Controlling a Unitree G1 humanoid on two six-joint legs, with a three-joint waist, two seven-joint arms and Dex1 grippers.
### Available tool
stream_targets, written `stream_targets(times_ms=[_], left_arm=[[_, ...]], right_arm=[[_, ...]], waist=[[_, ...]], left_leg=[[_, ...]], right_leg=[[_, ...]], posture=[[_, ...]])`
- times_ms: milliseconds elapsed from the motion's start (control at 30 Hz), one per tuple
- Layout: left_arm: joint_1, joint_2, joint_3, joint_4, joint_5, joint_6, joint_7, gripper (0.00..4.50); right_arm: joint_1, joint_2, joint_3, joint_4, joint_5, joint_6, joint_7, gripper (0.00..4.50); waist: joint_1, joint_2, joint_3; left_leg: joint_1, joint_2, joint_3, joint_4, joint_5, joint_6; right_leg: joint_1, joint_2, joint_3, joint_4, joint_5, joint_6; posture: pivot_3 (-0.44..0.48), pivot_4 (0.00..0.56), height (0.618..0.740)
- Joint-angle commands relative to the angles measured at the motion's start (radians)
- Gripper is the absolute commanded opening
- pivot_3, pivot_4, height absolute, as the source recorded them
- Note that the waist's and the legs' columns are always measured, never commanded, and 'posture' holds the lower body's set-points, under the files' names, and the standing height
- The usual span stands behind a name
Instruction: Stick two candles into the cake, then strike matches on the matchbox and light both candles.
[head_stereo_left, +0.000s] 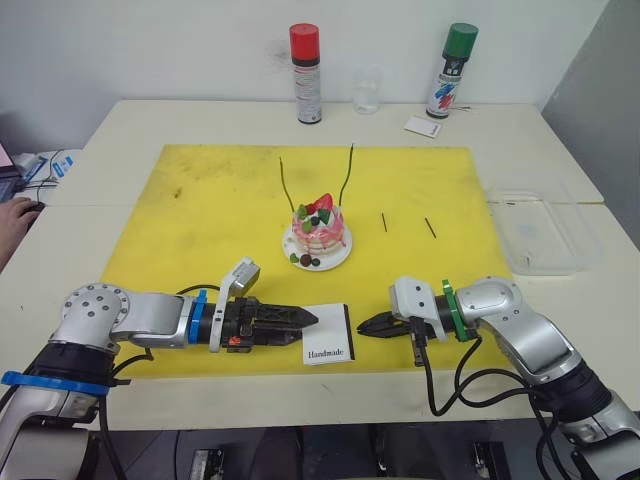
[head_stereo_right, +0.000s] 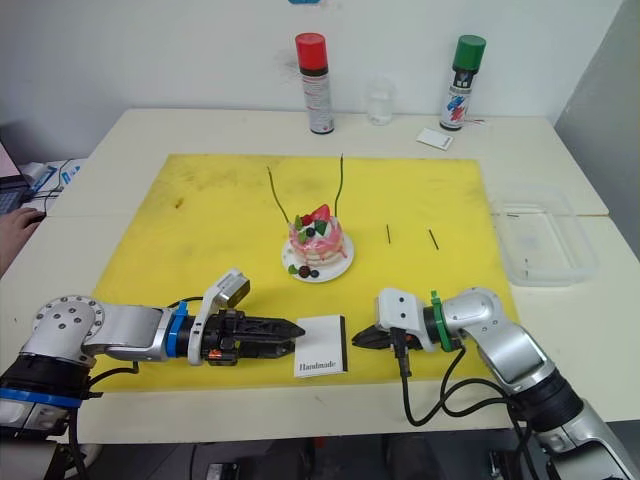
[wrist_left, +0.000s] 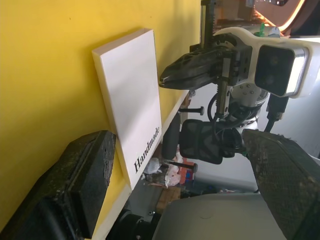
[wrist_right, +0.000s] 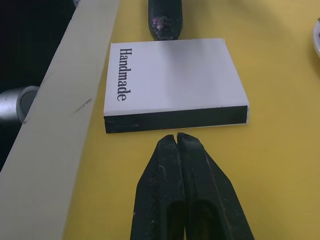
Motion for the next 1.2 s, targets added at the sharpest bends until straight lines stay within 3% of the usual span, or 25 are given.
stream_targets(times_ms=[33, 1200], left_arm=[[0.011, -0.01, 0.0, -0.02, -0.008, -0.007, 0.006, 4.5], [0.165, -0.147, 0.104, -0.184, -0.008, -0.118, 0.188, 4.5]], right_arm=[[-0.005, 0.0, 0.006, -0.035, 0.011, 0.01, 0.008, 0.04], [-0.076, 0.114, 0.066, 0.059, -0.066, -0.059, -0.024, 0.04]], waist=[[0.0, 0.0, 0.0], [0.012, 0.0, 0.0]], left_leg=[[0.0, 0.0, 0.0, 0.0, 0.0, 0.0], [0.001, -0.001, -0.001, 0.01, 0.0, 0.0]], right_leg=[[0.0, 0.0, 0.0, 0.0, 0.0, 0.0], [0.006, -0.001, 0.0, 0.0, 0.002, 0.003]], posture=[[0.0, 0.15, 0.74], [0.0, 0.15, 0.74]])
